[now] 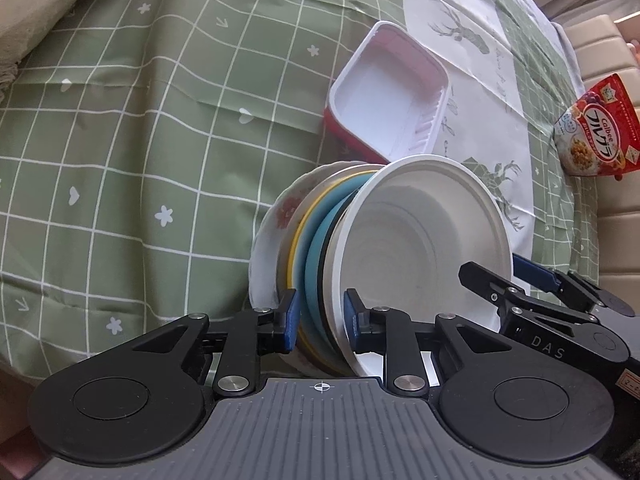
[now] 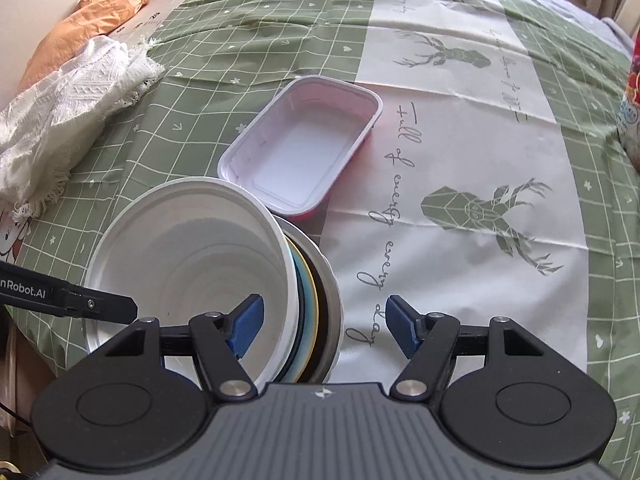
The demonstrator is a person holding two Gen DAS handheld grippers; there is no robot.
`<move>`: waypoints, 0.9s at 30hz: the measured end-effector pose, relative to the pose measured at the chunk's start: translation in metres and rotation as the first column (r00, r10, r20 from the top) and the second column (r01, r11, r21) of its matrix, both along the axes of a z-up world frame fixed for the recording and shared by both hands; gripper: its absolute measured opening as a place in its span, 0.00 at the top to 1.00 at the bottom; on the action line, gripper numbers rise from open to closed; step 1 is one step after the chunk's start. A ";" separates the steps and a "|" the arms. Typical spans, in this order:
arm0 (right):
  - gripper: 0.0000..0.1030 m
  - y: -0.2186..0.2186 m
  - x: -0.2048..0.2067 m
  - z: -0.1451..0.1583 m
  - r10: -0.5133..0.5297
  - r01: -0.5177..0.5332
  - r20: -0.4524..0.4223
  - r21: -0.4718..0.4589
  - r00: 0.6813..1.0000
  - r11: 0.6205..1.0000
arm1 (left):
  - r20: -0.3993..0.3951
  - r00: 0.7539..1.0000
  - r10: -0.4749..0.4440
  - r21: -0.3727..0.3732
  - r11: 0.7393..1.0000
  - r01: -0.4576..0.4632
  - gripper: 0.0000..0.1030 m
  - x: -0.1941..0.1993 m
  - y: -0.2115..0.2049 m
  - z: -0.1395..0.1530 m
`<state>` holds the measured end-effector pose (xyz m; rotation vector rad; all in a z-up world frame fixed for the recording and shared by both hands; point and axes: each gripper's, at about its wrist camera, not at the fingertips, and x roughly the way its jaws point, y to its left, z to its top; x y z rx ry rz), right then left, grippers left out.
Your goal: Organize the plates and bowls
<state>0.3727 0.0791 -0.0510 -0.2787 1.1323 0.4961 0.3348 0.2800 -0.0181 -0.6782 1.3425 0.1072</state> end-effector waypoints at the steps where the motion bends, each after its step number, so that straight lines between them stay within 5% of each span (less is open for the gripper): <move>1: 0.34 -0.003 0.002 -0.001 -0.017 0.018 -0.023 0.017 1.000 1.000 | 0.004 1.000 0.001 -0.006 1.000 -0.001 0.75 0.000 0.000 0.002; 8: 0.36 -0.010 0.003 0.005 -0.060 0.069 -0.077 0.124 0.995 0.990 | 0.063 0.998 0.030 -0.051 0.998 -0.027 0.76 0.001 0.007 0.019; 12: 0.50 -0.001 0.000 0.004 -0.002 0.034 -0.171 0.186 0.985 0.982 | 0.077 0.997 0.027 -0.061 0.998 -0.022 0.76 0.004 0.008 0.022; 27: 0.50 -0.024 0.012 0.003 -0.082 0.104 -0.138 0.154 0.987 0.983 | 0.079 0.996 0.052 -0.048 0.998 -0.048 0.77 0.002 0.014 0.025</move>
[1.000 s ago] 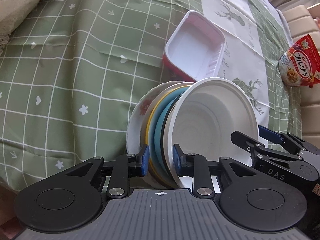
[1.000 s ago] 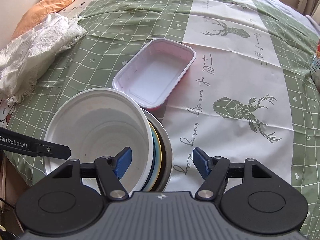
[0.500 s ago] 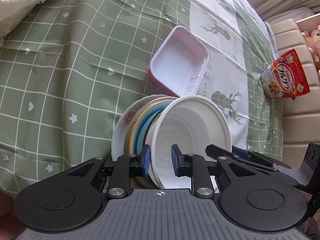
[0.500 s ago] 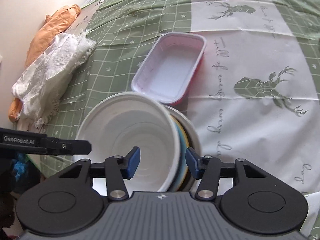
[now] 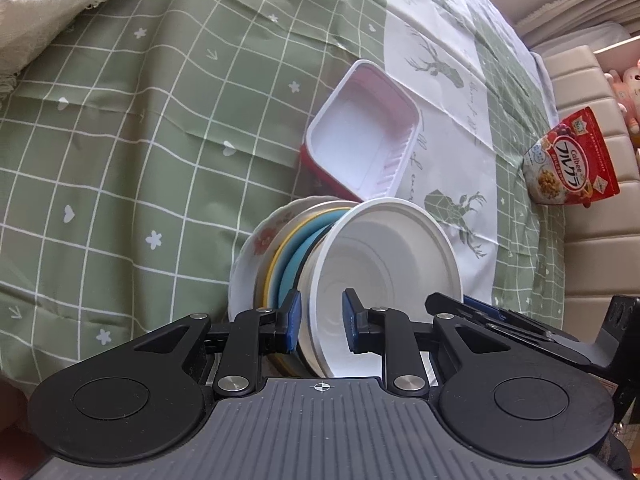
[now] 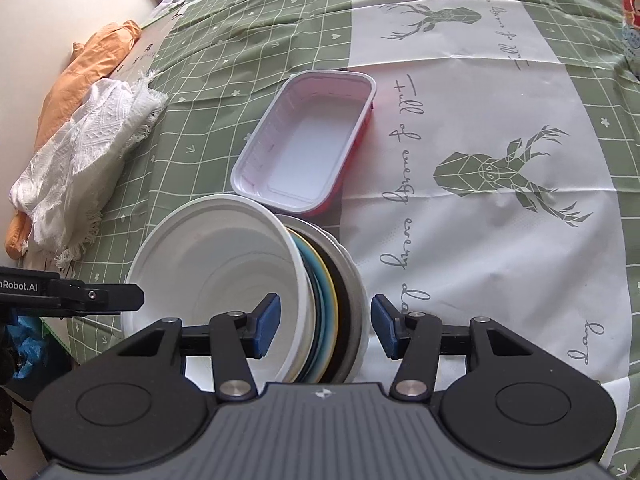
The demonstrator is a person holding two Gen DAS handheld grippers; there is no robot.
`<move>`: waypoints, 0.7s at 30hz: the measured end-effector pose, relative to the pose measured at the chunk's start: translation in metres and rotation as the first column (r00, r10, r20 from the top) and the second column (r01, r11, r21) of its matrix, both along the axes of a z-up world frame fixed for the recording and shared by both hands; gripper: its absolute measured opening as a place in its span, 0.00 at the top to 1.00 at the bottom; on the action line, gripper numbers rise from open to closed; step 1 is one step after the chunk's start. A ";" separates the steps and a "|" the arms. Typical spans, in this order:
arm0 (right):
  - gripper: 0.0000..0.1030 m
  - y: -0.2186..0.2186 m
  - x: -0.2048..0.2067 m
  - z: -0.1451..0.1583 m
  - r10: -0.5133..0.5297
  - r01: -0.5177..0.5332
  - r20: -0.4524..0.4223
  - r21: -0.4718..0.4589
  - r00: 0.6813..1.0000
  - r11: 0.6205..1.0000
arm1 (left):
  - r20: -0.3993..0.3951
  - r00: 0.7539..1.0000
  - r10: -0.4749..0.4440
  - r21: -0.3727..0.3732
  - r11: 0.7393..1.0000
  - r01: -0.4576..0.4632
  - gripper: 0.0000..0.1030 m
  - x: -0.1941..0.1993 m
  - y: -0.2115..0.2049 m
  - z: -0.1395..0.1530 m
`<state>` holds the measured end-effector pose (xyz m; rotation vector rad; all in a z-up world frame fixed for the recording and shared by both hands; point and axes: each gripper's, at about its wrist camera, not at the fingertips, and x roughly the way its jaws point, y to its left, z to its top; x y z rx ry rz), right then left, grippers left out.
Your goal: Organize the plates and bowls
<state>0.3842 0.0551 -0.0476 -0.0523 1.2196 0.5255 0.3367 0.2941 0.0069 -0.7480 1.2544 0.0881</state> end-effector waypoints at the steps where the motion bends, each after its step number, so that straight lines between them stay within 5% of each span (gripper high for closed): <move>1: 0.50 -0.001 0.001 0.000 -0.005 0.005 -0.001 -0.001 1.000 1.000 | -0.003 1.000 -0.002 0.012 1.000 0.002 0.77 0.000 0.000 0.001; 21: 0.50 -0.006 0.003 -0.005 0.030 -0.030 -0.029 -0.021 0.999 0.999 | -0.059 0.996 -0.071 0.081 0.994 0.076 0.75 0.003 -0.006 -0.003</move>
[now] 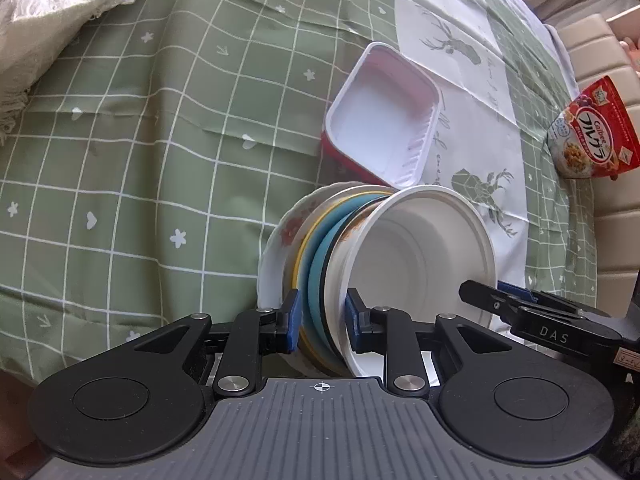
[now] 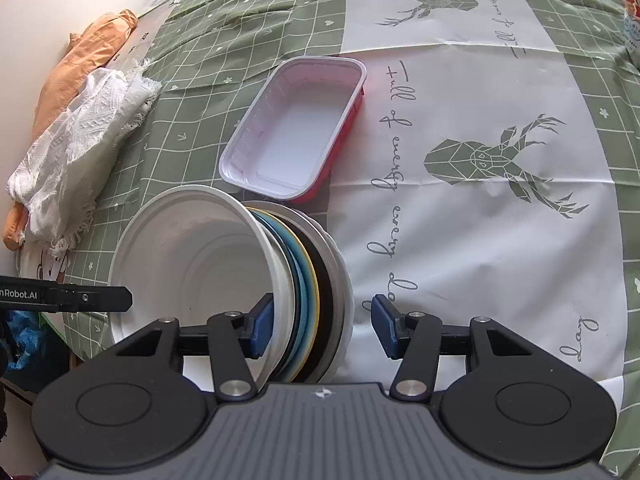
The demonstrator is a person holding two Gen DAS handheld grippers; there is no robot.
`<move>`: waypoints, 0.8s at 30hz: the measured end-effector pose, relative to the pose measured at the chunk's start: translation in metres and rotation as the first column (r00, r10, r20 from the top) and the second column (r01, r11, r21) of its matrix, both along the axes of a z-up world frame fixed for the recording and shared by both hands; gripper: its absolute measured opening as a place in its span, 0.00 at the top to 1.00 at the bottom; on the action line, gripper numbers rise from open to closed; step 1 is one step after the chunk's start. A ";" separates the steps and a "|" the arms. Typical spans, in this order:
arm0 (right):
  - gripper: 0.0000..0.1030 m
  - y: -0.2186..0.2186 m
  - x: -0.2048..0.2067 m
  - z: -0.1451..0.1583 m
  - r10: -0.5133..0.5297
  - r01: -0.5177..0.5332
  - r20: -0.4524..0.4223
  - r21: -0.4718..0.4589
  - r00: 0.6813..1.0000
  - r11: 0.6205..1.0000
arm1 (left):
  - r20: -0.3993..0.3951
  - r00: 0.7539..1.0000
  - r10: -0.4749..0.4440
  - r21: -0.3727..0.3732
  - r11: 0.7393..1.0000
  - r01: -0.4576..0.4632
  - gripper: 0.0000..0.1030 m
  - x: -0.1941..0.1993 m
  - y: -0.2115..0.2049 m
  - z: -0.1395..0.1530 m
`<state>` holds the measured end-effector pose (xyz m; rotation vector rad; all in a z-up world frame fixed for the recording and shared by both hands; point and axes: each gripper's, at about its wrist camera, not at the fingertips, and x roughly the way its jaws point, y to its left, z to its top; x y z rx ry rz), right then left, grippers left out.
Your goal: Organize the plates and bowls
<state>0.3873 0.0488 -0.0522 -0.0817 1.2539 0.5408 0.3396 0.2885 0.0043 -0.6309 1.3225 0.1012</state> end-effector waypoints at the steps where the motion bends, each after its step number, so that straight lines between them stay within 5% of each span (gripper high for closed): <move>1: 0.50 0.001 -0.001 0.003 0.011 -0.011 0.003 0.001 1.000 1.000 | 0.003 1.000 -0.005 -0.001 1.000 0.005 0.77 0.000 -0.001 0.002; 9: 0.49 -0.006 0.013 0.045 0.005 -0.007 0.023 0.089 1.000 0.996 | 0.112 0.994 0.004 -0.005 1.000 -0.003 0.77 0.018 0.015 0.045; 13: 0.40 -0.006 0.042 0.060 -0.039 0.034 0.049 0.102 0.998 0.994 | 0.160 0.985 -0.057 0.051 0.997 0.049 0.77 0.056 0.024 0.055; 19: 0.22 0.010 0.085 0.051 -0.042 0.043 0.110 0.000 0.993 0.999 | 0.149 0.979 -0.140 0.056 0.990 0.133 0.77 0.120 0.027 0.024; 24: 0.24 0.028 0.132 0.006 -0.074 0.074 0.005 0.024 0.997 0.997 | 0.117 0.977 -0.178 0.127 0.978 0.163 0.77 0.167 0.031 -0.020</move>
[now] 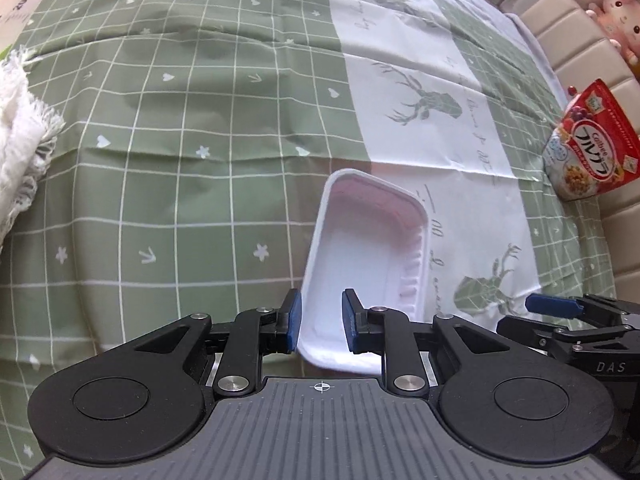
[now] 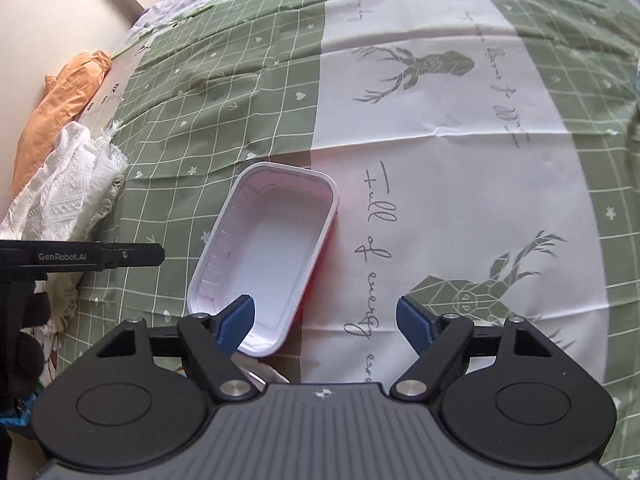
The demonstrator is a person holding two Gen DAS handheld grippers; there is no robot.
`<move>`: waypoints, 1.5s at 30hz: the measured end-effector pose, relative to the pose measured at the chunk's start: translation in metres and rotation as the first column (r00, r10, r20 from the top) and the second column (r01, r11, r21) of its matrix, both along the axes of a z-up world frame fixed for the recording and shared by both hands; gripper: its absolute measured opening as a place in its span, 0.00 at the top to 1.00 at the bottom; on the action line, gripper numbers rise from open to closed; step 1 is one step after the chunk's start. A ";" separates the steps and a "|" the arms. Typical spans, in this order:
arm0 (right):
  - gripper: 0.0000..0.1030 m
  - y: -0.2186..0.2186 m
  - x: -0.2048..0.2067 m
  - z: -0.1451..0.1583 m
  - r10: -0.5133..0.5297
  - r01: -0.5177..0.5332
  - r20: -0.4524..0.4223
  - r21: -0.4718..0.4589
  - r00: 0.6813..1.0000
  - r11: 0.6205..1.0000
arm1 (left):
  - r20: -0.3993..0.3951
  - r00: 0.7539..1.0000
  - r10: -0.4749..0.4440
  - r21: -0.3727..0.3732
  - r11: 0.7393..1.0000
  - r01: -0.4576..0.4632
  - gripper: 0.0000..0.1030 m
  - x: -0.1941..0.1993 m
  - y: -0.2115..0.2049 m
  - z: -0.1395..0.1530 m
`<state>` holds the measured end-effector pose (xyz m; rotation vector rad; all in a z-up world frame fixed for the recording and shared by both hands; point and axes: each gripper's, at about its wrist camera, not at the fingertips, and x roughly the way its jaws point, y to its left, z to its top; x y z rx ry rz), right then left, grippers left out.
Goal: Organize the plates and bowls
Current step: 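Grasp the red-and-white tray rim with the left tool while the right tool grasps its other end, then lift the red-and-white tray with the left tool while the right tool holds its other end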
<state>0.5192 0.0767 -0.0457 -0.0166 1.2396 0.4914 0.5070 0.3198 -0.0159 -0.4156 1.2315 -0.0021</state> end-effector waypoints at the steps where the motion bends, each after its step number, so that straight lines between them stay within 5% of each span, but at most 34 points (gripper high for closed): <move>1: 0.31 0.004 0.008 -0.010 -0.010 0.010 -0.025 0.014 1.000 1.000 | 0.000 1.000 0.007 0.005 1.000 -0.007 0.77 0.007 0.001 -0.008; 8: 0.48 0.039 0.035 -0.071 -0.035 0.039 -0.146 0.027 0.989 0.999 | -0.076 0.997 0.027 -0.024 0.999 -0.029 0.77 0.039 0.001 -0.062; 13: 0.71 0.044 0.039 -0.090 -0.029 0.041 -0.221 0.050 0.975 0.998 | -0.116 0.993 0.031 -0.114 0.992 -0.045 0.76 0.043 0.000 -0.083; 21: 0.71 0.053 0.034 -0.056 0.034 -0.032 -0.093 0.023 0.995 0.999 | -0.048 0.999 -0.005 -0.047 0.999 0.003 0.76 0.042 -0.013 -0.056; 32: 0.70 0.041 0.021 0.003 0.080 -0.088 0.066 0.133 0.995 0.987 | 0.063 0.998 0.003 -0.060 0.998 0.001 0.76 0.021 -0.014 -0.006; 40: 0.70 0.032 -0.037 0.059 0.108 -0.167 0.282 0.191 0.953 0.967 | 0.307 0.952 0.012 0.020 1.000 -0.019 0.75 -0.037 -0.029 0.057; 45: 0.70 0.011 -0.108 0.089 0.087 -0.190 0.417 0.213 0.905 0.958 | 0.385 0.922 0.041 -0.015 0.999 -0.038 0.76 -0.100 -0.046 0.090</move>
